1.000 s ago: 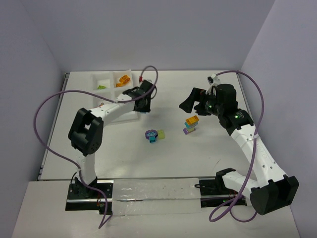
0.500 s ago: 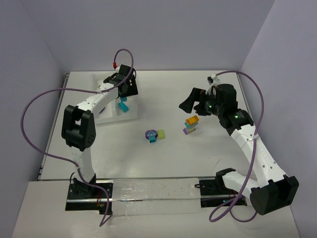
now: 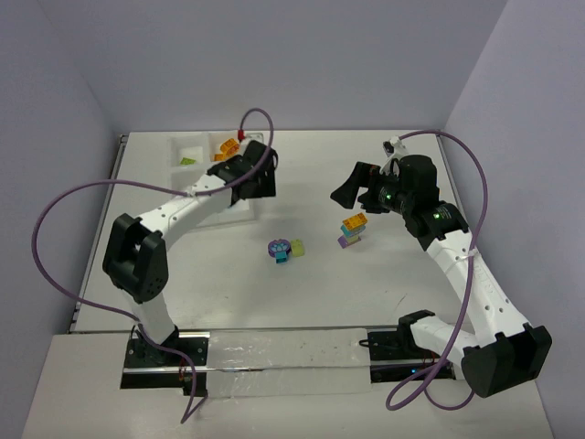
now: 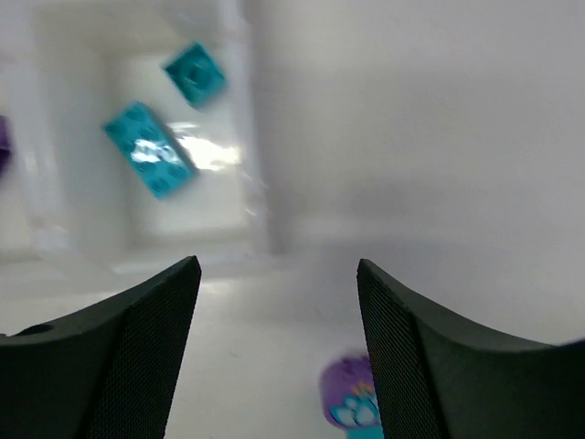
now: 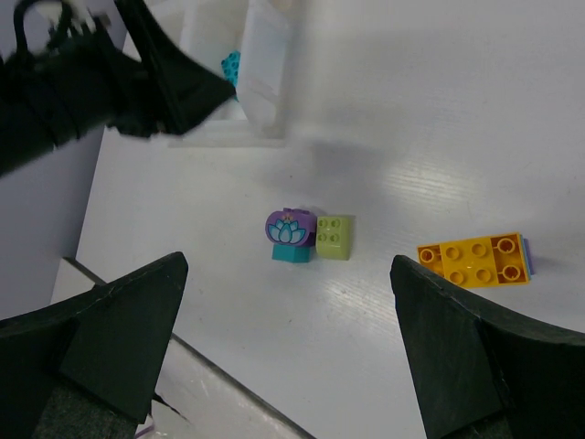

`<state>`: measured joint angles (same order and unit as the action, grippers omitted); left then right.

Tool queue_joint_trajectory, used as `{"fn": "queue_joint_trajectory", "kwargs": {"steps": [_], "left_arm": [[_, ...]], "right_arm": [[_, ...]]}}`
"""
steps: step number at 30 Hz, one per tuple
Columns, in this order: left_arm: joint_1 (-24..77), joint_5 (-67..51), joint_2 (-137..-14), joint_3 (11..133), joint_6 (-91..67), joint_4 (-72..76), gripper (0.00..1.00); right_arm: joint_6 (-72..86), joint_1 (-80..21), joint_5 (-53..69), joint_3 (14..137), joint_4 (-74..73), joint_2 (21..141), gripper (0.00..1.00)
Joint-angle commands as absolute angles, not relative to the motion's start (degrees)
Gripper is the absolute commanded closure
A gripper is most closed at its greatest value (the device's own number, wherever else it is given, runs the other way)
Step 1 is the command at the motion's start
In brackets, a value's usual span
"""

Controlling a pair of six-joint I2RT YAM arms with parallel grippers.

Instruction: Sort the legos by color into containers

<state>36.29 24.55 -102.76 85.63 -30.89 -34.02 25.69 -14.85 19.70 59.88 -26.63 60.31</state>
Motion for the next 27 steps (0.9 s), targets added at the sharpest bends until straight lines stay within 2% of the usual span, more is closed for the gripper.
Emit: {"fn": "queue_joint_trajectory", "kwargs": {"steps": [1,5,7,13,16,18,27], "left_arm": [[44.4,21.9,-96.7,78.0,-39.8,-35.6,0.15],[50.3,20.3,-95.9,74.6,-50.0,-38.7,0.05],[53.8,20.3,-96.5,74.2,-55.0,-40.2,0.06],[57.8,22.5,-100.5,75.1,-61.9,-45.7,0.19],[58.4,23.2,-102.4,75.3,-64.6,-46.9,0.31],[58.4,23.6,-102.7,75.0,-65.6,-46.8,0.34],[58.2,25.2,-106.5,76.2,-66.4,-44.8,0.35]], "right_arm": [[25.6,-14.6,19.4,60.0,-24.8,60.0,0.0],[25.9,-14.6,19.6,59.8,-24.2,60.5,0.0],[26.0,-14.6,19.9,59.8,-24.1,60.5,0.0],[25.7,-14.6,19.9,60.0,-24.6,60.5,0.0],[25.6,-14.6,20.0,59.9,-24.6,60.4,0.0],[25.6,-14.6,20.0,59.9,-24.7,60.3,0.0],[25.5,-14.6,20.7,59.6,-24.2,60.3,0.0]]}}
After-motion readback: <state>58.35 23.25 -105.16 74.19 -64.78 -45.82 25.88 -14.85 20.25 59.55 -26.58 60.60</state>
